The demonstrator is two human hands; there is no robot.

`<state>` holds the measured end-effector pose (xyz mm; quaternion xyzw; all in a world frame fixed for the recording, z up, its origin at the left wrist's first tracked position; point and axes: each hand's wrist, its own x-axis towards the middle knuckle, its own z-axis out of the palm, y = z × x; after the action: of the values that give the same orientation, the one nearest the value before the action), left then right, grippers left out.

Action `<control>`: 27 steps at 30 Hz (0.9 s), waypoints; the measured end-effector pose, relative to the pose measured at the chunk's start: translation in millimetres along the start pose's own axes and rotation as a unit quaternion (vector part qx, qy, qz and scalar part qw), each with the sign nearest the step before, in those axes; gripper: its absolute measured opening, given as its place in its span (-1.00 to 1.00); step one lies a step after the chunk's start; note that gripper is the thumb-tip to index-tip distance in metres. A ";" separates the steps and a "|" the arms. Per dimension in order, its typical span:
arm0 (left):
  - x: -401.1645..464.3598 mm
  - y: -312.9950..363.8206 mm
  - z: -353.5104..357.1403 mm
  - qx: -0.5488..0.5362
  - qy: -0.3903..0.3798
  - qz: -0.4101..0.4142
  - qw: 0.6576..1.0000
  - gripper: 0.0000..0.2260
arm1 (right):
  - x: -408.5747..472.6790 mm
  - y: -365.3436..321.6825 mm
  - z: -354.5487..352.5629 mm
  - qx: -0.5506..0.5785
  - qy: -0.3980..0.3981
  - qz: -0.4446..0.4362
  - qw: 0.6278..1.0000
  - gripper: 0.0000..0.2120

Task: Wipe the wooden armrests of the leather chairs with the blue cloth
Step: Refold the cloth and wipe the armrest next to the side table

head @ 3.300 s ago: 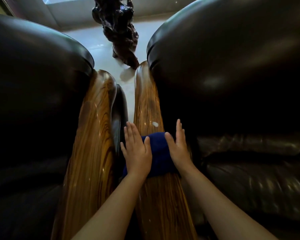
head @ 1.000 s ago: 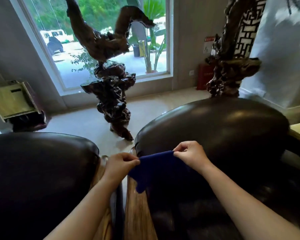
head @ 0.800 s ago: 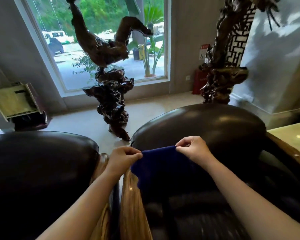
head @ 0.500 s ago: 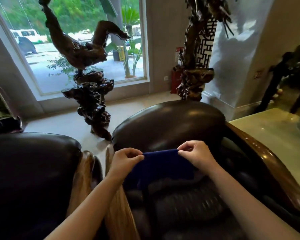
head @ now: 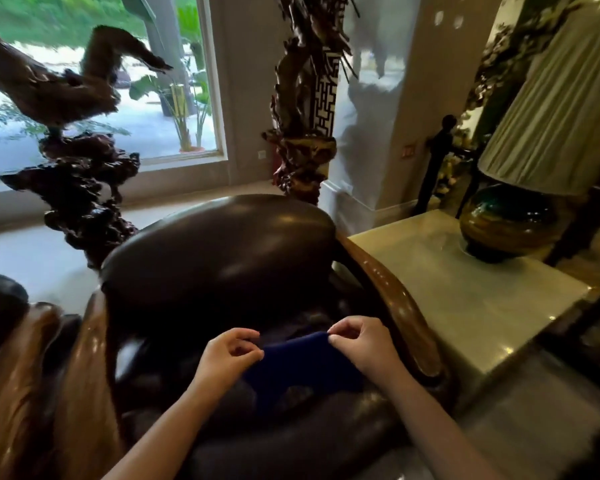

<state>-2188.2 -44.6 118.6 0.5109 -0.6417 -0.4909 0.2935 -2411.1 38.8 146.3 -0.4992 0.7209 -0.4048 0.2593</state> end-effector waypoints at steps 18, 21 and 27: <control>182.9 68.4 295.5 -0.070 -0.036 -0.007 0.997 -0.61 | 190.0 194.8 -213.7 -0.069 0.035 0.088 0.993 -0.86; 236.0 78.6 330.3 -0.065 -0.014 -0.025 0.998 -0.60 | 253.1 218.6 -232.7 -0.093 0.021 0.077 0.992 -0.79; 331.4 74.8 397.8 -0.037 0.024 -0.035 0.998 -0.59 | 363.2 287.4 -249.9 -0.090 0.003 0.056 0.994 -0.76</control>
<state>-2666.3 -226.4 9.2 0.5334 -0.5976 -0.5118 0.3106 -2885.4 -167.7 49.5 -0.4779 0.7819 -0.3253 0.2332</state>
